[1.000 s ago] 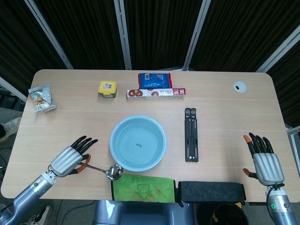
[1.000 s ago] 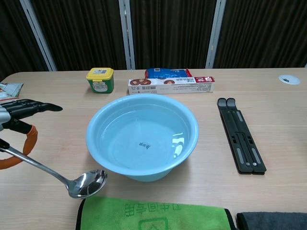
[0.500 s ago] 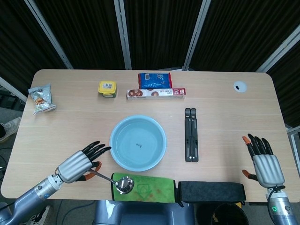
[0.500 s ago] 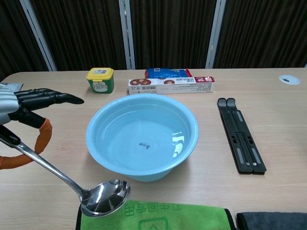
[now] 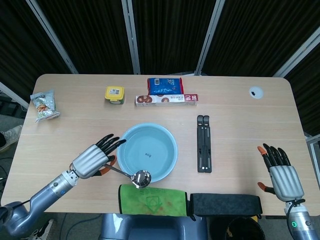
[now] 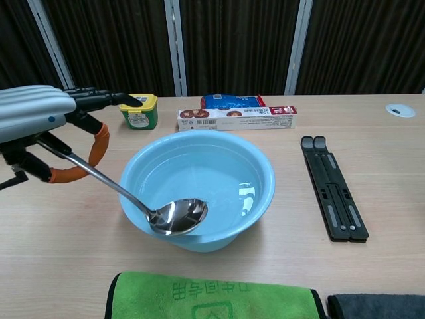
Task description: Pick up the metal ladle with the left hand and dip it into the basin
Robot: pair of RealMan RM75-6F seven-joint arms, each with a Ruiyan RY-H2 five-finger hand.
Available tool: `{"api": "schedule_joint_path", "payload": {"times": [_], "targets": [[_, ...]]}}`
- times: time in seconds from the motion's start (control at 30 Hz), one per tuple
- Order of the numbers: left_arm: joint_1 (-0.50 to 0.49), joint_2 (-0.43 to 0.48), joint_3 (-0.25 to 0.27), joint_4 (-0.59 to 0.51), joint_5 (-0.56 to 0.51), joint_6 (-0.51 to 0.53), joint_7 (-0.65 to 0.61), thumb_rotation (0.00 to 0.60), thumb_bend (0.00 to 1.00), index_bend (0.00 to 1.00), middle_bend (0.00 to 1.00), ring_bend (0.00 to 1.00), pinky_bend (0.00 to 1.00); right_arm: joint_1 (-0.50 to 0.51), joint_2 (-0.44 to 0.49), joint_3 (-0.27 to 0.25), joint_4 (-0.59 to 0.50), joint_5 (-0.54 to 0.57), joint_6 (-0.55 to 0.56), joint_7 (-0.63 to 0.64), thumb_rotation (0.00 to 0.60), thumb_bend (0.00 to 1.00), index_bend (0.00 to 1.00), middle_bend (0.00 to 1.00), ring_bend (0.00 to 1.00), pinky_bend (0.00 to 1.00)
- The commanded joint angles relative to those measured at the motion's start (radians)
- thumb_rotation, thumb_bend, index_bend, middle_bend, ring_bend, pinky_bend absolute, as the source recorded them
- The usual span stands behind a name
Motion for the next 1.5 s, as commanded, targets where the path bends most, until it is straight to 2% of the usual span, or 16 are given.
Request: {"api": "schedule_joint_path", "payload": {"times": [0.03,0.47,0.93,1.23,1.5], "targets": [[-0.026,-0.024,-0.028,0.025,-0.043,-0.048,0.013,0.600,0.43,0.64,0.00,0.00,0.00,-0.002,0.006,0.004,0.001,0.006,0.004,0.013,0.600,0.00,0.00,0.00,0.00,0.00],[-0.096,-0.149,-0.094,0.164,-0.157,-0.168,0.029,0.600,0.43,0.64,0.00,0.00,0.00,0.000,0.020,0.009,0.005,0.014,-0.005,0.049,0.600,0.00,0.00,0.00,0.00,0.00],[-0.164,-0.283,-0.116,0.340,-0.205,-0.254,-0.038,0.600,0.43,0.64,0.00,0.00,0.00,0.004,0.029,0.016,0.011,0.028,-0.016,0.072,0.600,0.00,0.00,0.00,0.00,0.00],[-0.176,-0.306,-0.105,0.383,-0.208,-0.254,-0.045,0.600,0.44,0.65,0.00,0.00,0.00,0.004,0.031,0.017,0.014,0.028,-0.016,0.077,0.600,0.00,0.00,0.00,0.00,0.00],[-0.176,-0.277,-0.094,0.392,-0.210,-0.248,0.000,0.600,0.45,0.65,0.00,0.00,0.00,0.003,0.031,0.021,0.016,0.034,-0.015,0.081,0.600,0.00,0.00,0.00,0.00,0.00]]}}
